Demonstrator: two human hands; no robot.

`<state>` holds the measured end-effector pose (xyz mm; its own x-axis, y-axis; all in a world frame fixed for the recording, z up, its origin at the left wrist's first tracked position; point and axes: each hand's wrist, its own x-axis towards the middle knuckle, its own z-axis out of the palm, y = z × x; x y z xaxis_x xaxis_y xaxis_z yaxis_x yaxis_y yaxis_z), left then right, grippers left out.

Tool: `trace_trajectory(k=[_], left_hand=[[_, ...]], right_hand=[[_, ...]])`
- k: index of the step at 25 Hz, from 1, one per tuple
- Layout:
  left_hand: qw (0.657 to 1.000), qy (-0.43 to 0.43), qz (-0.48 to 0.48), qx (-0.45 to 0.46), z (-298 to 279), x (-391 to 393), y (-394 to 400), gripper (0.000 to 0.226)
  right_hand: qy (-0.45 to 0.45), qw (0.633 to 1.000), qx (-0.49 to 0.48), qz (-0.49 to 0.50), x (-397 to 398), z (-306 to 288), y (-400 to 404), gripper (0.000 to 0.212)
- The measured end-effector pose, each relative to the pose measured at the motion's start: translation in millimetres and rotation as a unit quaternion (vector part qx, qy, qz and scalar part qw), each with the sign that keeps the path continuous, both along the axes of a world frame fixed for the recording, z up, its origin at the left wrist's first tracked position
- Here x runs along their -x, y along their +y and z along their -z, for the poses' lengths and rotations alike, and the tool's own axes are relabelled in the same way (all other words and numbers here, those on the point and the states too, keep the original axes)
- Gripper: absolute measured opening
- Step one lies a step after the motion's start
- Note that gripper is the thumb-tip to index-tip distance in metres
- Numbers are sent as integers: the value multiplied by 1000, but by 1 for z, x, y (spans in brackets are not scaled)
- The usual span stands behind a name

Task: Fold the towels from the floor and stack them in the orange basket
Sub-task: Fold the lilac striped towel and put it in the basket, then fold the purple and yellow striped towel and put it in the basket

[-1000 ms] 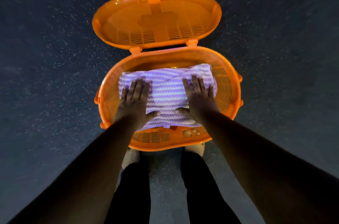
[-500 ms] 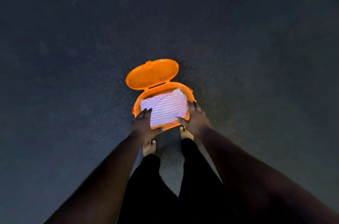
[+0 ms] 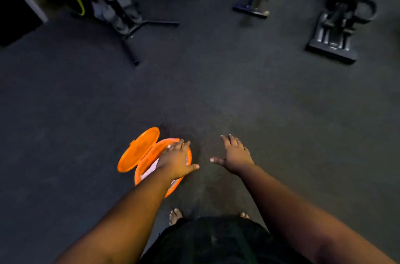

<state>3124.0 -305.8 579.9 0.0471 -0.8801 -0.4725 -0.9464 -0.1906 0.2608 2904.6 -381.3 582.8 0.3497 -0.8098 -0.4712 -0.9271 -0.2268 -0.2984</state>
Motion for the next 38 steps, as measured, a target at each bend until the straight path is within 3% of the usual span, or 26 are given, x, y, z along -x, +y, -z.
trace_trajectory(k=[10, 22, 28, 38], left_hand=[[973, -12, 223, 62, -69, 342, -104, 107], [875, 47, 455, 160, -153, 730, -232, 107], [853, 79, 483, 179, -153, 884, -326, 106], [854, 62, 490, 163, -168, 1100, -465, 106]], right_hand=[[10, 972, 56, 227, 358, -52, 4, 107], [49, 879, 163, 446, 711, -150, -17, 105], [71, 857, 181, 478, 852, -169, -96, 103], [52, 847, 167, 502, 1062, -164, -216, 103]])
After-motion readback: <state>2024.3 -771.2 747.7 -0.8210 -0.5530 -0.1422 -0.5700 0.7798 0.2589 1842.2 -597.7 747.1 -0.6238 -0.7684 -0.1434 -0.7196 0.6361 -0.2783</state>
